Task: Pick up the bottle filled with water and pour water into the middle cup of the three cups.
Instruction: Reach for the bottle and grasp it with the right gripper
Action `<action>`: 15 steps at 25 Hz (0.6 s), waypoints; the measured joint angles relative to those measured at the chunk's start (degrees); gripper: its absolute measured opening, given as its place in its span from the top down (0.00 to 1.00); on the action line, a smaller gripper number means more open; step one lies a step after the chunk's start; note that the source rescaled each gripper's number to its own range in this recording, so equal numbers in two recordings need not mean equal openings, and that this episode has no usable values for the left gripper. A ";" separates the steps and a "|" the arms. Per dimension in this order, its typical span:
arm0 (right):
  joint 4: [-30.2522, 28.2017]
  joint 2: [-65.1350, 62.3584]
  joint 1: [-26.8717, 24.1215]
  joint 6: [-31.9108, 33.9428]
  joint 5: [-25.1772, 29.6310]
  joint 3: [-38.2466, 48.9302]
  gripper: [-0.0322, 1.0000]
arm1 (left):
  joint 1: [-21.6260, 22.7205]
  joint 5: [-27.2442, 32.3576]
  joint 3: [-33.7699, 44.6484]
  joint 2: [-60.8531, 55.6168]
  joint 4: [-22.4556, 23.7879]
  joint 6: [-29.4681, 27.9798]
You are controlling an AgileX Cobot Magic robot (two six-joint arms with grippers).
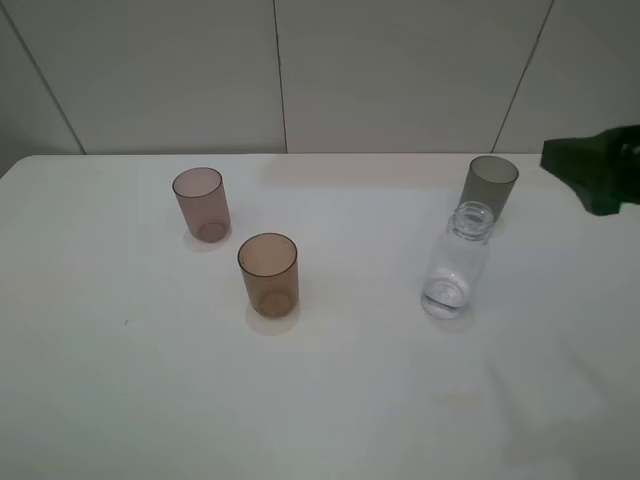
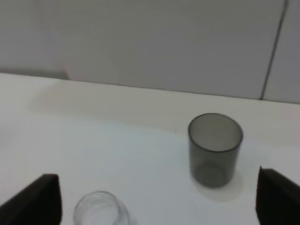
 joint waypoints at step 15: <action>0.30 1.66 10.35 1.08 -22.05 17.83 0.19 | 0.00 0.00 0.00 0.00 0.00 0.00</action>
